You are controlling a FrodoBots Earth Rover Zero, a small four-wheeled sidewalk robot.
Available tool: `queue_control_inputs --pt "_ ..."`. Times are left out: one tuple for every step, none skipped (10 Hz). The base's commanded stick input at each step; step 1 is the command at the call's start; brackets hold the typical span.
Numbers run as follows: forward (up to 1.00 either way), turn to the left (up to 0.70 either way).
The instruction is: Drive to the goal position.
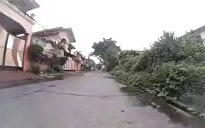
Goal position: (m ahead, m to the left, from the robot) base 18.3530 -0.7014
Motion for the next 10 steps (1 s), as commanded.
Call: queue_control_inputs --pt "0.98 -0.08" --pt "0.98 -0.30" --pt "0.98 -0.20" --pt "0.98 0.00" --pt "0.98 0.00" --pt "0.98 -0.08" --pt "0.98 -0.34" --pt "0.98 -0.39" --pt "0.98 -0.39" --pt "0.98 -0.39"
